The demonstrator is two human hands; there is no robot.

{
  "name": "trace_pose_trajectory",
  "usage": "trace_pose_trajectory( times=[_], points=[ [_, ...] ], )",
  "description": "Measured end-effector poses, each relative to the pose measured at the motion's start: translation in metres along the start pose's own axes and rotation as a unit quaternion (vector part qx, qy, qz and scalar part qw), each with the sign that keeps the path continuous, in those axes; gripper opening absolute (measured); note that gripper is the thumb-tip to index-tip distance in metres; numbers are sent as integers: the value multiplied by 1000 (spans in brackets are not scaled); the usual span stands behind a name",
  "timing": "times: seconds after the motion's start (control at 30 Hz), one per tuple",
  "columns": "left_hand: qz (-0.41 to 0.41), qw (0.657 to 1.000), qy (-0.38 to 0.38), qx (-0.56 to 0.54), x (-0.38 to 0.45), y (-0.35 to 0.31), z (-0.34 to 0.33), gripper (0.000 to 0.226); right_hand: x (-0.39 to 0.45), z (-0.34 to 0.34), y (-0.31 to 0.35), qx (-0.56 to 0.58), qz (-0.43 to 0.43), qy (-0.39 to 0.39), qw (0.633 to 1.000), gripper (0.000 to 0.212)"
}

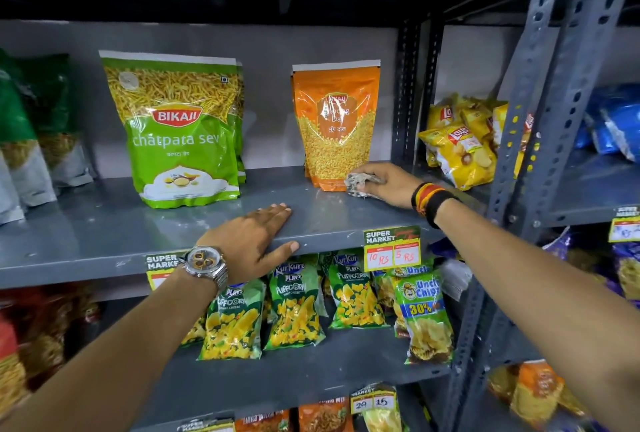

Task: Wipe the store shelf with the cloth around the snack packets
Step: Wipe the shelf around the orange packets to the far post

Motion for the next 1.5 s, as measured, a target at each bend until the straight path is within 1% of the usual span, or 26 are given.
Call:
trace_pose_trajectory(
  times=[0.07,0.1,0.2,0.23,0.27,0.3,0.37,0.43,0.47,0.53,0.63,0.7,0.8,0.87,0.93,1.0,1.1,1.13,1.2,1.23,1.27,1.3,1.33,1.37,1.43,1.5],
  points=[
    [1,1000,-1,3,-1,0,0,90,-3,-3,9,-6,2,0,1000,29],
    [3,1000,-2,4,-2,0,0,91,-8,-5,17,-9,5,13,1000,28],
    [4,1000,2,8,-4,-2,1,90,-32,-21,47,19,34,114,993,33],
    [4,1000,2,10,-4,-2,2,90,-38,-23,57,24,42,140,989,37],
    [4,1000,1,12,-5,-3,3,90,-41,-21,63,25,44,147,988,39],
    [4,1000,3,13,-5,-4,4,90,-41,-15,65,22,40,128,991,39],
    [7,1000,1,11,-5,-5,5,91,-37,-1,64,13,25,55,998,35],
    [7,1000,-3,6,-4,-4,5,95,-38,-4,62,20,0,25,999,31],
    [8,1000,-1,2,-4,-3,4,98,-42,-11,66,25,-2,28,999,30],
    [10,1000,2,-4,-5,-1,3,99,-57,-28,86,32,24,54,998,31],
    [20,999,-23,25,-10,-3,4,87,-97,-43,112,66,64,70,993,37],
    [12,996,-76,41,-23,-12,7,78,-120,-53,100,77,44,72,993,39],
    [-43,986,-161,20,-59,-37,2,67,-146,-70,65,94,8,63,994,36],
    [-84,981,-176,10,-85,-51,-22,66,-153,-92,43,99,-14,50,994,34],
    [-89,985,-148,-6,-106,-55,-65,65,-156,-124,25,96,-36,51,993,33],
    [-54,994,-88,-36,-122,-43,-123,64,-151,-161,12,87,-48,65,993,33],
    [46,995,1,-89,-150,-10,-210,67,-137,-231,8,60,-41,114,991,40],
    [88,990,29,-107,-159,0,-233,70,-132,-253,9,46,-31,117,992,44],
    [162,975,67,-138,-177,17,-270,75,-125,-292,12,-19,-15,94,995,50],
    [187,969,76,-144,-185,24,-286,77,-126,-312,12,-64,0,97,993,52],
    [206,964,87,-146,-193,28,-300,80,-131,-337,9,-107,14,124,986,54],
    [220,960,93,-145,-200,33,-313,84,-139,-362,2,-141,18,170,975,56],
    [232,957,96,-145,-208,37,-322,87,-150,-385,-7,-163,11,210,964,63],
    [239,956,94,-145,-214,42,-332,88,-159,-401,-15,-175,2,224,959,75],
    [249,953,101,-143,-221,45,-347,86,-169,-416,-25,-184,-15,197,963,94],
    [255,951,115,-132,-222,46,-354,88,-167,-421,-26,-194,-18,177,965,102]
  ],
)
Point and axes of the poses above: each hand's wrist, its own x-axis towards the middle knuckle, its own z-axis out of the back of the hand, y = z × x, the point moved 9 cm from there along x, towards the middle knuckle, and after that the axes turned 9 degrees about -x, right-handed, at the moved point
